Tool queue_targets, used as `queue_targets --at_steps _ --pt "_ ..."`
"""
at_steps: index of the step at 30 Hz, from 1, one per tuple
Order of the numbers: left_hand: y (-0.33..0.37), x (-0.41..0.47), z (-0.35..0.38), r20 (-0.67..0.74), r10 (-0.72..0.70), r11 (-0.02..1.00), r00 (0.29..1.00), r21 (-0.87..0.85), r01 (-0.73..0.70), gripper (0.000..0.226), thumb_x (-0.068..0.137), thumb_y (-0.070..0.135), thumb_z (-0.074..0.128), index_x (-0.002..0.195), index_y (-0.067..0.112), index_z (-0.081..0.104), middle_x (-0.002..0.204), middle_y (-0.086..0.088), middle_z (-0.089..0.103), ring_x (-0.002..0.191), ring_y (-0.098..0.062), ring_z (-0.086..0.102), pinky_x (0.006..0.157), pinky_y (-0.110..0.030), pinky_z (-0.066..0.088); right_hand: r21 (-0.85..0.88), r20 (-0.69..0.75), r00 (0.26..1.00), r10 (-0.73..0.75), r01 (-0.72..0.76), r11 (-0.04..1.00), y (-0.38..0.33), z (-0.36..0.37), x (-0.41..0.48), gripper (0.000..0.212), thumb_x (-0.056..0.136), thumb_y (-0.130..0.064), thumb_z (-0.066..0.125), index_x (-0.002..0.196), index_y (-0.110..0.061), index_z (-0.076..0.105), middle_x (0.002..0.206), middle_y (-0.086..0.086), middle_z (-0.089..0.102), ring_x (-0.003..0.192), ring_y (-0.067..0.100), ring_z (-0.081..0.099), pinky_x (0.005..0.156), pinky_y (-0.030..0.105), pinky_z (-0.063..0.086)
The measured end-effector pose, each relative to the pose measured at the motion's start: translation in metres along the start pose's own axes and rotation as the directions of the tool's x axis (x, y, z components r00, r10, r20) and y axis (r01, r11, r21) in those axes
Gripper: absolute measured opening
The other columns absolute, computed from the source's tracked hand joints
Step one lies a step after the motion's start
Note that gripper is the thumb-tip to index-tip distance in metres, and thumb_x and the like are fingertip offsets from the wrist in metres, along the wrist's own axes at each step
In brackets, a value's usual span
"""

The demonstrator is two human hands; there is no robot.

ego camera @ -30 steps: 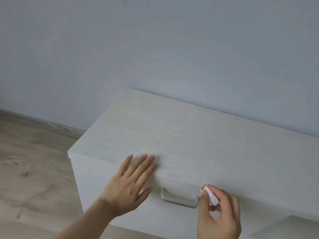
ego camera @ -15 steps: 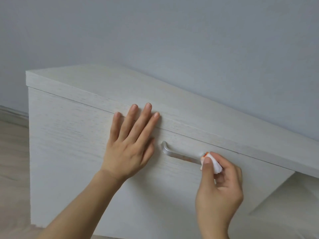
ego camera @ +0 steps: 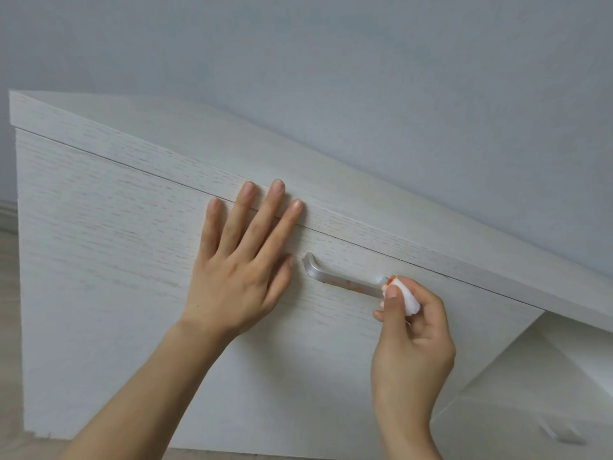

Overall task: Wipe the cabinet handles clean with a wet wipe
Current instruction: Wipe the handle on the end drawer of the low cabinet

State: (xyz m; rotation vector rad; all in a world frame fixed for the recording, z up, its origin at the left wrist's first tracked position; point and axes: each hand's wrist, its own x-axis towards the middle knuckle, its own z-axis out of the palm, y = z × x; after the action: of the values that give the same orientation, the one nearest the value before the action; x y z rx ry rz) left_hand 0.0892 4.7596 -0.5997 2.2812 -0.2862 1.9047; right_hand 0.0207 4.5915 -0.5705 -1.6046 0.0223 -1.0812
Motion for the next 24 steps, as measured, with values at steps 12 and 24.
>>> queue_targets --at_steps 12,24 --pt "0.002 0.002 -0.004 0.03 -0.006 1.0 1.0 -0.029 0.007 0.063 0.096 0.037 0.039 0.151 0.018 0.015 0.158 0.0 -0.002 0.146 -0.024 -0.002 0.118 -0.045 -0.003 -0.007 -0.051 0.994 -0.1 0.1 0.995 0.005 0.004 -0.006 0.016 0.082 -0.012 0.07 0.092 -0.024 0.072 0.087 -0.01 0.06 0.079 0.016 0.065 0.068 0.005 0.041" --pt "0.001 0.003 -0.006 0.053 0.013 0.999 0.999 -0.044 -0.011 0.065 0.094 0.036 0.04 0.151 0.017 0.017 0.159 -0.003 -0.001 0.146 -0.025 -0.003 0.117 -0.045 -0.004 -0.155 -0.018 0.944 -0.329 0.323 0.934 0.003 0.01 -0.01 0.014 0.078 -0.016 0.067 0.09 -0.022 0.073 0.078 -0.009 0.053 0.068 -0.001 0.053 0.065 0.004 0.037"
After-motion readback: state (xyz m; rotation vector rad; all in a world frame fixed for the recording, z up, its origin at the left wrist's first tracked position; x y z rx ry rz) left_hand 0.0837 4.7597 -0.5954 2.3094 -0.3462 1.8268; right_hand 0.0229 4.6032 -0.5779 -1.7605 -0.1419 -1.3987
